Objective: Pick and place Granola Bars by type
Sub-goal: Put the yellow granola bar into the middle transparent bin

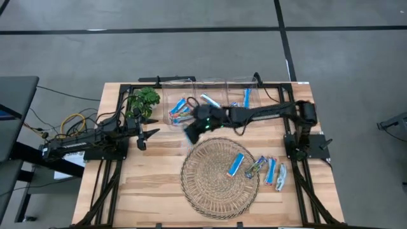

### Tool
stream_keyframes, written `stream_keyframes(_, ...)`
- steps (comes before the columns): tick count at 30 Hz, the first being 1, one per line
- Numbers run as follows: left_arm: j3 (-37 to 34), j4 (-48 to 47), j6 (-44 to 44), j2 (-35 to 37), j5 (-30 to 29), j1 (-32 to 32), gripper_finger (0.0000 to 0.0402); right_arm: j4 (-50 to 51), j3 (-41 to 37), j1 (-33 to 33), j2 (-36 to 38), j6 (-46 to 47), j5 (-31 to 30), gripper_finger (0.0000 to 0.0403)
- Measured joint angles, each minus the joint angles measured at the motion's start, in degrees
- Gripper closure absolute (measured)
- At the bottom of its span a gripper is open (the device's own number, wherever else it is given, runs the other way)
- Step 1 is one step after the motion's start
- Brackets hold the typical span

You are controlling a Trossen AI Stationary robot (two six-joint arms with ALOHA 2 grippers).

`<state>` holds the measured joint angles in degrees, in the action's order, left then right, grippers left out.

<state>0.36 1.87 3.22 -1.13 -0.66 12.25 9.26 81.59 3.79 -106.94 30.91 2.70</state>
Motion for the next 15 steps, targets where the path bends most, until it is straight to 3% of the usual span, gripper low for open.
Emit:
stream_keyframes(5,0.0,0.0,0.0,0.0,0.1,0.0,0.0218,13.8,3.7,2.7,5.0,-16.9,-14.9,0.0344)
stream_keyframes(9,0.0,0.0,0.0,-0.2,0.0,0.0,0.0218,20.5,3.8,6.3,7.6,-24.3,-23.8,0.0344)
stream_keyframes(12,0.0,0.0,0.0,-0.2,0.0,0.0,0.0218,22.0,3.8,9.1,8.2,-26.9,-27.1,0.0344)
stream_keyframes(15,0.0,0.0,0.0,-0.3,0.0,0.0,0.0218,22.3,3.8,11.6,8.2,-27.0,-25.5,0.0344)
